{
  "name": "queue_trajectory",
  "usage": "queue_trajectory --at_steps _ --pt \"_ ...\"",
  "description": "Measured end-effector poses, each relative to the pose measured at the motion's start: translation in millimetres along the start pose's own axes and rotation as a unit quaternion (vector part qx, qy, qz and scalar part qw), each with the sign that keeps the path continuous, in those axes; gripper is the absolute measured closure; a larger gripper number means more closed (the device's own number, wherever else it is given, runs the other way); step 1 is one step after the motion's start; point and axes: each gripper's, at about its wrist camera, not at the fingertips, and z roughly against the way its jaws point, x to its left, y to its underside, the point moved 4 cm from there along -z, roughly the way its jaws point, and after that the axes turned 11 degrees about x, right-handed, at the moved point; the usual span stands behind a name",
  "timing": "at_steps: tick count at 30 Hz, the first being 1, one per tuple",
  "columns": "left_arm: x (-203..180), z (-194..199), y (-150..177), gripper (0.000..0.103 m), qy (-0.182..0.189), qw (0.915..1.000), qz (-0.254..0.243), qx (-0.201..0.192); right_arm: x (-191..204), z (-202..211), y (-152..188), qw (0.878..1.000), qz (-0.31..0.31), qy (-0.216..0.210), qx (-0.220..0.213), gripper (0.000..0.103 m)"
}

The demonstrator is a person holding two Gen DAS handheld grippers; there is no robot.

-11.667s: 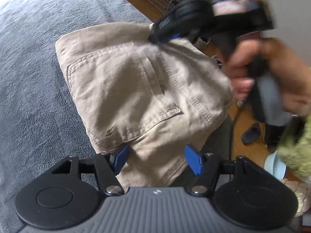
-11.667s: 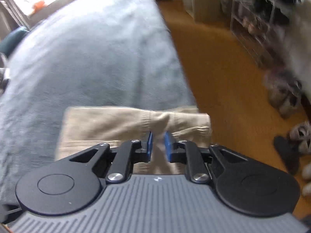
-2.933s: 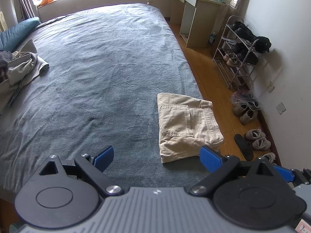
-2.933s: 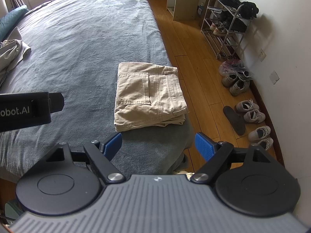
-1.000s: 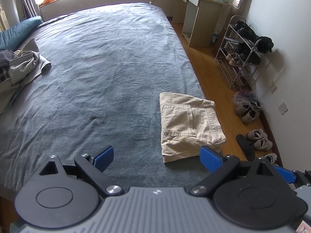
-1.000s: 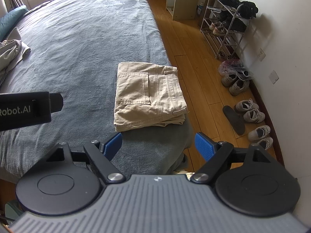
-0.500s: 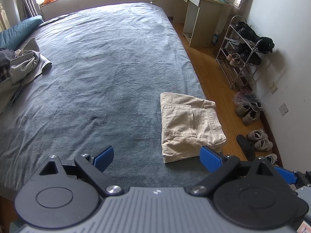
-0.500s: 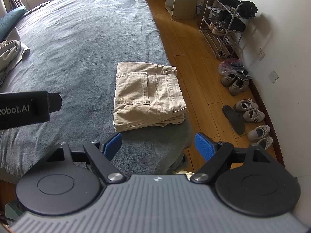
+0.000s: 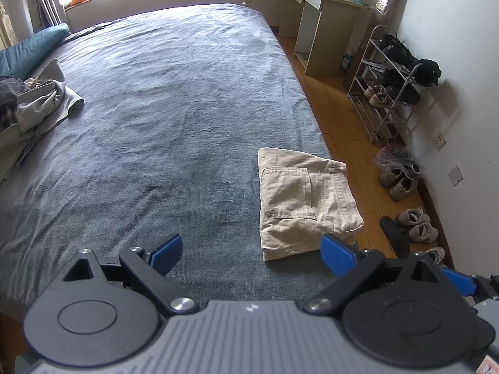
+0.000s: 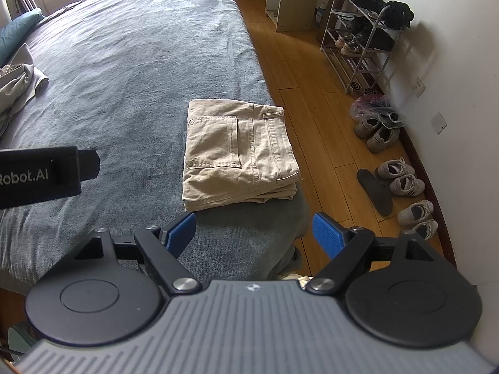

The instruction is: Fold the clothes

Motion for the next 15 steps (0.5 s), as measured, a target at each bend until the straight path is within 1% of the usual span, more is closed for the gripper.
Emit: queue_trajectory --at_steps 15 --pt "1.1 0.7 0.9 0.007 -0.002 1.0000 0.001 0.000 1.9 -0.2 0.2 1.000 0.002 -0.001 -0.001 0.021"
